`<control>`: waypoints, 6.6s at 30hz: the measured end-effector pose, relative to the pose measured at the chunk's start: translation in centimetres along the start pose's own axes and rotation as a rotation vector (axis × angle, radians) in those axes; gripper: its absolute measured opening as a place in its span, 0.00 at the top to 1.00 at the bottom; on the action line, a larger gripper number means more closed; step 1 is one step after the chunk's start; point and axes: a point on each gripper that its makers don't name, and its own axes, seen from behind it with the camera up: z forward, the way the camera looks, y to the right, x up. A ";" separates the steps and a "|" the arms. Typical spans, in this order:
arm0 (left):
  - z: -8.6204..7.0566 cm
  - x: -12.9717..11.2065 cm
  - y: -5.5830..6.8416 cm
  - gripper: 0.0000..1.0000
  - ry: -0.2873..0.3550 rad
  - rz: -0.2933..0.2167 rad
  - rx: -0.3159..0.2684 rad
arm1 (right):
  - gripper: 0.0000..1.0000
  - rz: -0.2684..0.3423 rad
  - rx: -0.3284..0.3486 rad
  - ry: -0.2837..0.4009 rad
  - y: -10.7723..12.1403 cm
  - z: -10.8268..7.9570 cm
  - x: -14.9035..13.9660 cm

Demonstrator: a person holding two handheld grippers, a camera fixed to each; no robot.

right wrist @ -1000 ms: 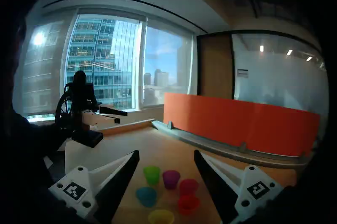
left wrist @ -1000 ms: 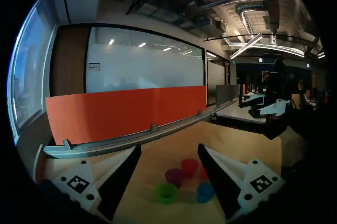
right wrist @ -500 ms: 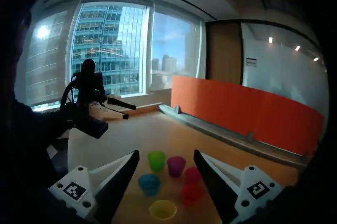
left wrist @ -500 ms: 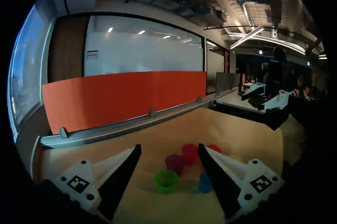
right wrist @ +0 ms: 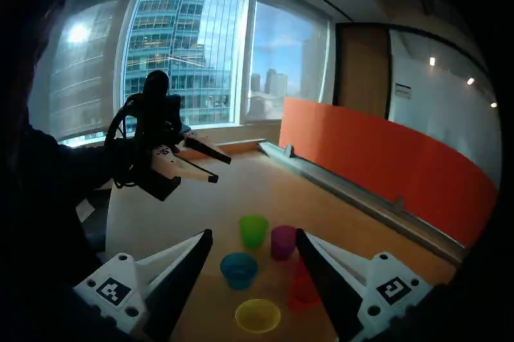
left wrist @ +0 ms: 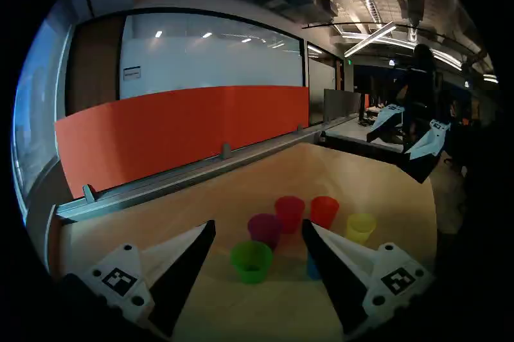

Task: Pour water

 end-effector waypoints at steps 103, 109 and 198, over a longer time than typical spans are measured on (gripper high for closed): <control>11.0 -12.1 -0.8 0.14 -0.286 0.015 -0.085 | 0.00 0.038 0.091 -0.215 -0.7 8.5 -10.6; 10.4 -10.3 -1.2 0.14 -0.251 0.011 -0.076 | 0.00 0.034 0.090 -0.222 -0.7 8.6 -10.8; 5.4 -2.3 -3.2 0.15 -0.040 0.052 -0.002 | 0.11 0.048 0.043 -0.366 -2.7 14.4 -16.2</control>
